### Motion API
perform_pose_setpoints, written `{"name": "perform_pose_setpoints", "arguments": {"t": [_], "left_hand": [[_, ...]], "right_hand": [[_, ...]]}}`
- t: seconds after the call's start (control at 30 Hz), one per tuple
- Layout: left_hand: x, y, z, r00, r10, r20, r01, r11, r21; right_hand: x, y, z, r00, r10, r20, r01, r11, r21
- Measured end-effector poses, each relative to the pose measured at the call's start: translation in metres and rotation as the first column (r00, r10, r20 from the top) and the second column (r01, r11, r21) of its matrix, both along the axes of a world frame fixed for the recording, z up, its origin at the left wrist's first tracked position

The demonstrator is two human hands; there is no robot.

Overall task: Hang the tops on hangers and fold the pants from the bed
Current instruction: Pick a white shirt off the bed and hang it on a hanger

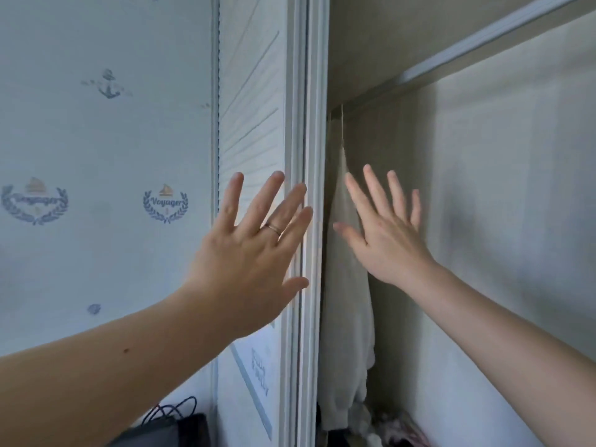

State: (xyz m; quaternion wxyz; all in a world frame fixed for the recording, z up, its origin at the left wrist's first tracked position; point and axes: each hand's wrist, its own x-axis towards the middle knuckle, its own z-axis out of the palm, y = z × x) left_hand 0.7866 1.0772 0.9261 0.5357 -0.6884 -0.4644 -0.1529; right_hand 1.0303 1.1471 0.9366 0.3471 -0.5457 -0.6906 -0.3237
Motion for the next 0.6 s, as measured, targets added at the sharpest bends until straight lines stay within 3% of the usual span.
{"name": "perform_pose_setpoints", "arguments": {"t": [0.2,0.33,0.47,0.6], "left_hand": [[-0.122,-0.106,-0.052,0.989,-0.009,0.15,0.021,0.997,-0.077],[-0.213,-0.184,-0.09,0.964,0.1,0.246,-0.077,0.992,-0.102],[-0.299,-0.267,-0.135,0.912,0.273,0.306,-0.223,0.957,-0.188],[-0.37,-0.351,-0.182,0.806,0.476,0.352,-0.389,0.874,-0.291]], "right_hand": [[-0.119,-0.093,-0.04,0.975,0.167,0.144,-0.158,0.985,-0.069],[-0.21,-0.144,-0.073,0.927,0.314,0.203,-0.29,0.947,-0.138],[-0.307,-0.191,-0.099,0.83,0.481,0.281,-0.428,0.874,-0.232],[-0.41,-0.237,-0.123,0.669,0.656,0.349,-0.574,0.755,-0.317]]}}
